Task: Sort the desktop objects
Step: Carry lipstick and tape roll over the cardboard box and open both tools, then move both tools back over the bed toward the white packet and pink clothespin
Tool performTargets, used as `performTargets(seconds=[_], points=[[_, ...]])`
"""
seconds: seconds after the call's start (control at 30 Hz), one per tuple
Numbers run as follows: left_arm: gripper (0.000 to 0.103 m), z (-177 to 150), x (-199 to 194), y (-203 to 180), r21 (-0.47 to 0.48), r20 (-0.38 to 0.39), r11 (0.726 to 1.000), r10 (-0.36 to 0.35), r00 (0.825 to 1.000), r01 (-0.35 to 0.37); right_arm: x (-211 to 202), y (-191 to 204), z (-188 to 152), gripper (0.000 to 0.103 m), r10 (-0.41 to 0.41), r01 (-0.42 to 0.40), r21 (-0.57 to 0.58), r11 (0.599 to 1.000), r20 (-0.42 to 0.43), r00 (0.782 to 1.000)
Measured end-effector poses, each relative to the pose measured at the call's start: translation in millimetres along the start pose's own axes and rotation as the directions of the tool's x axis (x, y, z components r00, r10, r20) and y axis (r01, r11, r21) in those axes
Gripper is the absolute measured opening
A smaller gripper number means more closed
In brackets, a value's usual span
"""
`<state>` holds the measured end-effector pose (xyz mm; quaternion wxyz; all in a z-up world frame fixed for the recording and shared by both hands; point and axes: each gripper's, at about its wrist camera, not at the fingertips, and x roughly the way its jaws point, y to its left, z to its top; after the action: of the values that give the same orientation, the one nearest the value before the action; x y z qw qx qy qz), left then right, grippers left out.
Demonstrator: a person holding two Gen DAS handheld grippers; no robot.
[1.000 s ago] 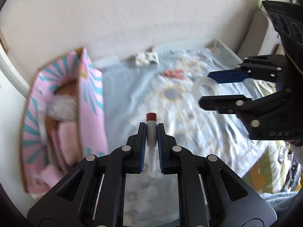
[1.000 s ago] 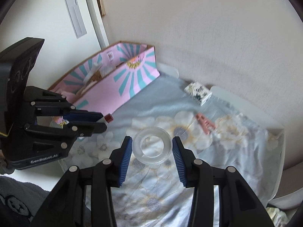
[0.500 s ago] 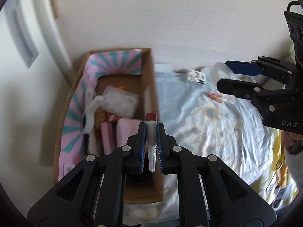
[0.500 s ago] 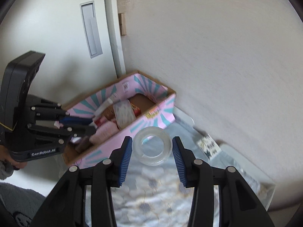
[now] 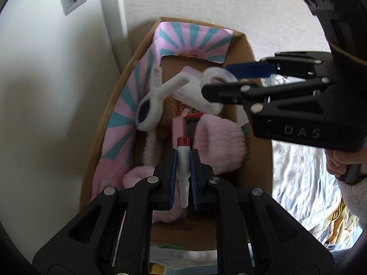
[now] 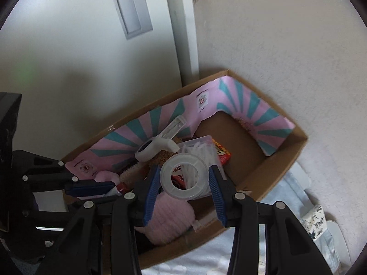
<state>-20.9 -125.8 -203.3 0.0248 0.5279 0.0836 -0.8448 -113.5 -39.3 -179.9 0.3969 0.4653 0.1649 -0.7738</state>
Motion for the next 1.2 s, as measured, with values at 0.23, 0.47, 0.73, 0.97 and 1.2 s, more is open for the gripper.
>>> performTargets(seconds=[0.23, 0.47, 0.73, 0.97, 1.2], points=[[0.015, 5, 0, 7, -0.005, 0.020, 0.999, -0.039, 0.999, 0.039, 4, 0, 3, 0.040, 0.022, -0.022, 0.007, 1.000, -0.011, 1.000], [0.102, 8, -24, 0, 0.014, 0.089, 0.998, -0.054, 0.995, 0.053, -18, 2, 0, 0.077, -0.088, 0.088, 0.015, 0.996, 0.035, 0.996], [0.102, 5, -34, 8, -0.023, 0.097, 0.999, -0.039, 0.995, 0.041, -46, -12, -15, 0.077, -0.059, 0.051, 0.121, 0.991, 0.066, 0.996], [0.102, -10, -53, 19, -0.064, 0.107, 0.998, -0.008, 0.994, 0.015, -55, -8, -34, 0.077, -0.074, 0.064, 0.156, 0.986, 0.053, 0.996], [0.102, -25, -77, 13, -0.081, 0.135, 0.997, 0.009, 0.991, 0.001, -67, 10, -44, 0.077, -0.055, 0.043, 0.149, 0.988, 0.074, 0.996]])
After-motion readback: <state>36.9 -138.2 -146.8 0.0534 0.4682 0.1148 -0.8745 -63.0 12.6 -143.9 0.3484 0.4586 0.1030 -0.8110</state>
